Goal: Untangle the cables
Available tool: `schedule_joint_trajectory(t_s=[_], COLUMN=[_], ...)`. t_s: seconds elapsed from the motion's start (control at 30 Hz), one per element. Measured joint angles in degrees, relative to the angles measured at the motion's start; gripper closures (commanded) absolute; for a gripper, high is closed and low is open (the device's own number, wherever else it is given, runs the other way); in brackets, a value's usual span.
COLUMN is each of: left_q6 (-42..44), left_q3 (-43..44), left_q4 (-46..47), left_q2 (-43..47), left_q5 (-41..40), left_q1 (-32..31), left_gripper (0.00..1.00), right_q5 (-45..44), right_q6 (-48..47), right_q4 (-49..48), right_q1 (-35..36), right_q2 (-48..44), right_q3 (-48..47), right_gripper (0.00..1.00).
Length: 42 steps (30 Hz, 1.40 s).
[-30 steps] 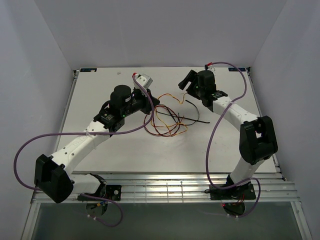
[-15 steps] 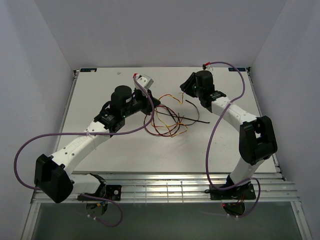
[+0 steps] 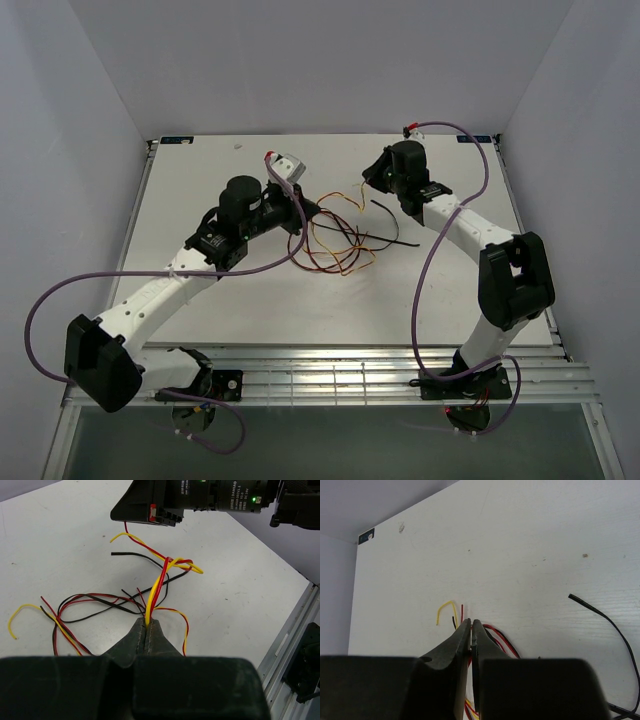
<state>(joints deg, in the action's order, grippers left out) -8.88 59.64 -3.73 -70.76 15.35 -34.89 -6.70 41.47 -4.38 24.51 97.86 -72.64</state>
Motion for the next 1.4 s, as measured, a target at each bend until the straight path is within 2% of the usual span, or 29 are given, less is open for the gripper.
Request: schedule_joint_trajectory(t_s=[0.03,0.07,0.1,0.2,0.23,0.4,0.6,0.83,1.1,1.4], left_q6=[0.13,0.81,1.51,2.73,3.04,2.58,-1.70,-4.83,-6.71,-10.78], left_q3=[-0.24,-0.52,-0.90,-2.27,-2.51,-2.71,-1.64,2.08,8.55,12.37], left_q4=[-0.07,-0.07,-0.02,0.11,0.20,0.48,1.22,6.95,11.76,15.17], left_q2=[0.31,0.66,1.03,2.23,2.47,3.06,2.49,-1.03,-6.69,-13.81], left_q5=[0.22,0.85,1.64,4.37,5.01,5.27,1.53,4.76,8.24,7.45], left_q1=[-0.09,-0.13,-0.20,-0.35,-0.42,-0.59,-0.57,-0.59,-0.59,-0.59], left_gripper=[0.88,0.75,0.39,0.06,0.03,0.02,0.02,0.02,0.04,0.19], right_q5=[0.33,0.81,1.51,5.14,6.60,14.51,23.30,29.09,29.81,29.64], right_q6=[-0.61,-1.75,-3.02,-7.74,-9.46,-19.39,-26.23,-26.36,-24.46,-21.49], right_q4=[-0.61,-1.51,-2.25,-6.64,-8.39,-18.51,-24.90,-25.31,-22.29,-20.50], right_q1=[0.00,0.00,0.00,0.00,0.00,0.22,0.52,0.81,1.03,1.03], right_q2=[-0.11,-0.35,-0.66,-2.69,-3.80,-11.58,-18.12,-19.63,-19.78,-21.35], right_q3=[0.13,0.37,0.46,1.33,1.79,5.33,6.12,7.89,7.98,8.07], right_gripper=[0.92,0.92,0.92,0.92,0.92,0.92,0.92,0.92,0.92,0.92])
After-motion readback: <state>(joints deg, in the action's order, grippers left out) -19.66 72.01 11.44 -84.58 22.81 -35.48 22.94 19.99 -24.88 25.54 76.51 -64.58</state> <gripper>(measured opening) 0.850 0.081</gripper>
